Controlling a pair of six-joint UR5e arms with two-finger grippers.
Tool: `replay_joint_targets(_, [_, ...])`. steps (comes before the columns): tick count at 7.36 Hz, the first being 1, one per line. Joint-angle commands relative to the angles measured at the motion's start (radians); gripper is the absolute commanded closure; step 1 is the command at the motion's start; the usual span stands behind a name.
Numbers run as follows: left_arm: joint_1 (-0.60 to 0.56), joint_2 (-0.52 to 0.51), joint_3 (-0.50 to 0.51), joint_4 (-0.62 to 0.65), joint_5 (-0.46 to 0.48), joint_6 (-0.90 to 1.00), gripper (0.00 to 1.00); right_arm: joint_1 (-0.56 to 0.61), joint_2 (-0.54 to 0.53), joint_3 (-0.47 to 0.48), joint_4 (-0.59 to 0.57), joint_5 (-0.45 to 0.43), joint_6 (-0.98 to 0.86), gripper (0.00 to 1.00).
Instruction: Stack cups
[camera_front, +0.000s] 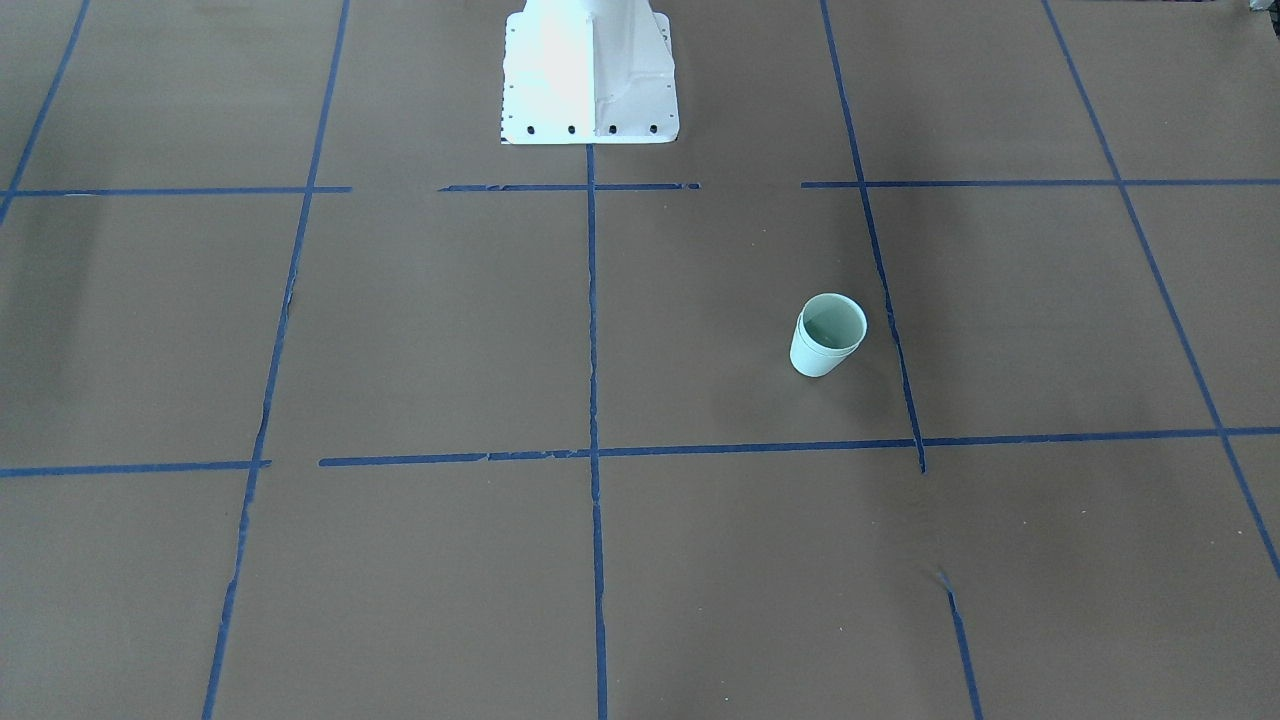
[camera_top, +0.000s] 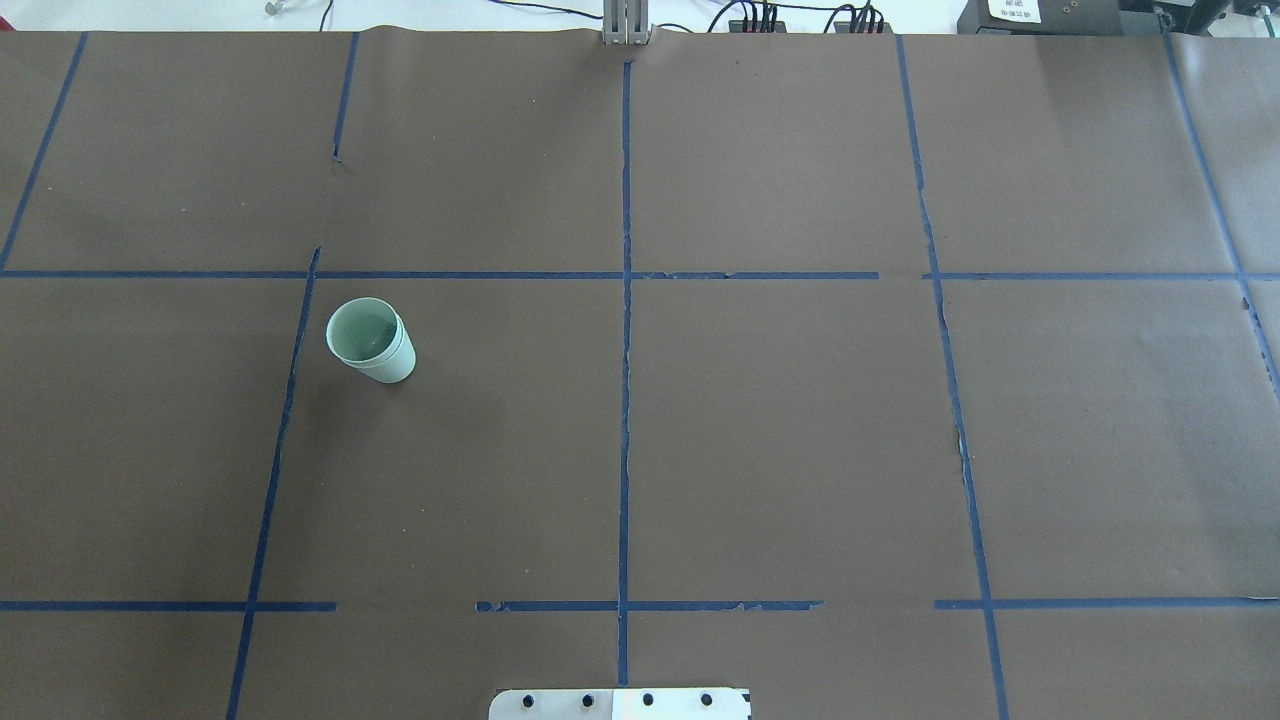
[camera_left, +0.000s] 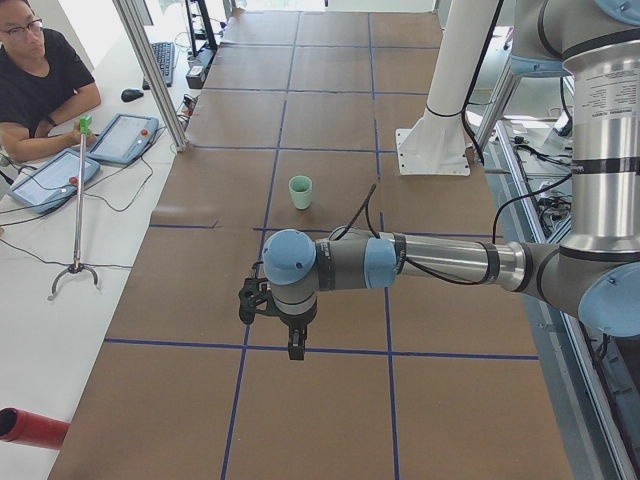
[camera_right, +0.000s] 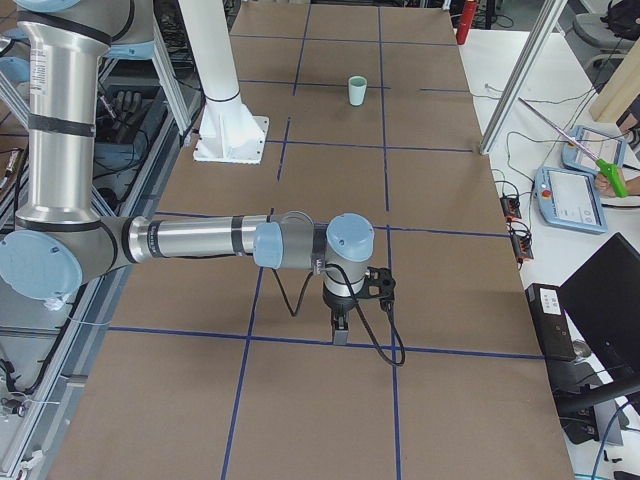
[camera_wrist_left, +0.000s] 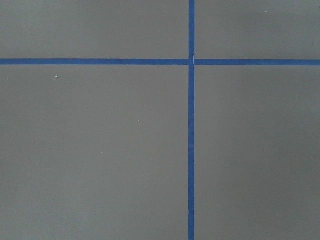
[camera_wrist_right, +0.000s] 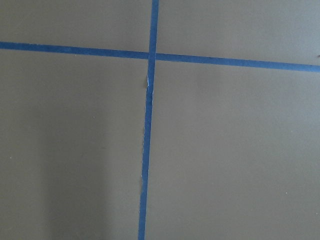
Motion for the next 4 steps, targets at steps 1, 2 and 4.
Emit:
replay_joint_targets(1, [0.000,-0.002,-0.002,0.002,0.001,0.000,0.00,0.000,0.000,0.000,0.000,0.000,0.000,0.00])
replay_joint_targets(2, [0.000,-0.003,-0.009,0.002,0.001,0.000,0.00,0.000,0.000,0.000,0.000,0.000,0.000,0.00])
replay_joint_targets(4, [0.000,-0.002,-0.012,0.004,0.001,-0.002,0.00,0.000,0.000,-0.002,0.000,0.000,0.000,0.00])
